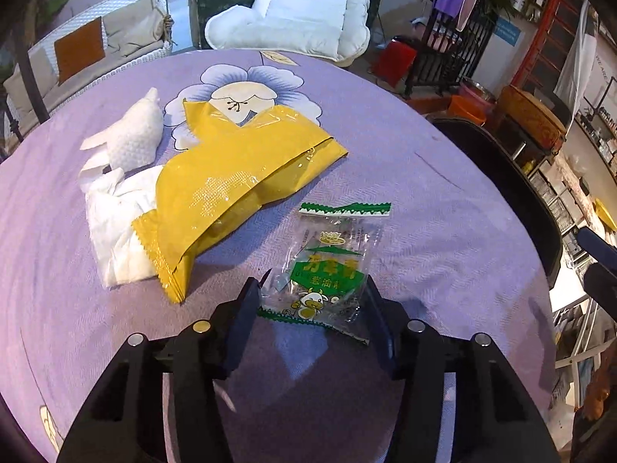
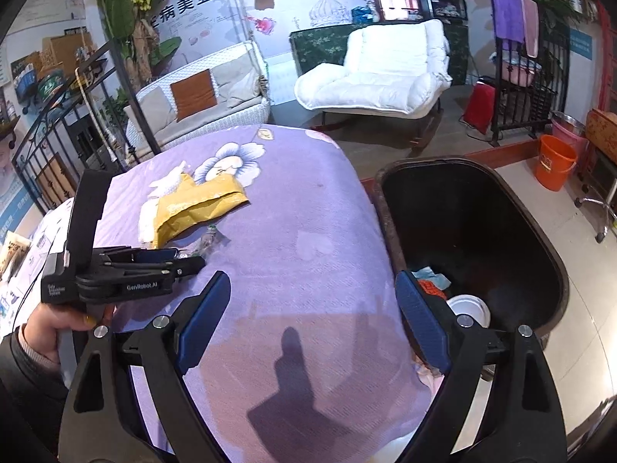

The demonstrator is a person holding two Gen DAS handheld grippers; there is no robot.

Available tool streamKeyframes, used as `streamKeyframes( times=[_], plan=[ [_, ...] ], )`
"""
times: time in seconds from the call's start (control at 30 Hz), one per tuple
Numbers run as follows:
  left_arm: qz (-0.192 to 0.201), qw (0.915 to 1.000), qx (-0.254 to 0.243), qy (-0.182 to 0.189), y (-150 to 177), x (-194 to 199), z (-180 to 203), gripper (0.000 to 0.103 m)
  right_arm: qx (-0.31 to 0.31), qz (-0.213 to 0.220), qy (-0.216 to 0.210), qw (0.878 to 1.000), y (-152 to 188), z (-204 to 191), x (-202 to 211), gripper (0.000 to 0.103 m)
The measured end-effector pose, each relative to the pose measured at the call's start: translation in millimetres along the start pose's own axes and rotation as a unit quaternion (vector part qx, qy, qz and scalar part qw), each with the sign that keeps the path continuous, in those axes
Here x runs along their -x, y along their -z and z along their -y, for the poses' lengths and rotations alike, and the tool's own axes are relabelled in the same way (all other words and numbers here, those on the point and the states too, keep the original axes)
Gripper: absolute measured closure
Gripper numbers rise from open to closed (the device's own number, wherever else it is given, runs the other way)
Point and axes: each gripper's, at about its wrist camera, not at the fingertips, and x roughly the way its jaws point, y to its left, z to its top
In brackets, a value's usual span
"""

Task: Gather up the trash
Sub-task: 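Grasp the clear snack packet with the left tool while the right tool grasps the yellow bag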

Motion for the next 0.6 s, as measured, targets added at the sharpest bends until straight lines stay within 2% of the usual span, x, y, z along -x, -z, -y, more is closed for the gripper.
streamKeyframes(
  times=[0.2, 0.33, 0.47, 0.6],
  plan=[
    [0.049, 0.9981, 0.036, 0.010, 15.4, 37.1, -1.6, 0.052, 0.006, -0.008, -0.032, 0.999, -14.7, -15.3, -16.3, 0.016],
    [0.079, 0.9945, 0.069, 0.001, 28.4, 56.3, -9.5, 0.052, 0.007, -0.025, -0.067, 0.997, -24.9, -33.5, -32.5, 0.016],
    [0.108, 0.9878, 0.111, -0.022, 44.1, 77.4, -26.4, 0.052, 0.002, -0.047, -0.106, 0.993, -34.6, -59.6, -53.1, 0.016],
    [0.117, 0.9844, 0.118, -0.057, 54.8, 87.6, -37.9, 0.052, -0.027, -0.077, -0.137, 0.987, -44.0, -84.1, -81.2, 0.016]
  ],
)
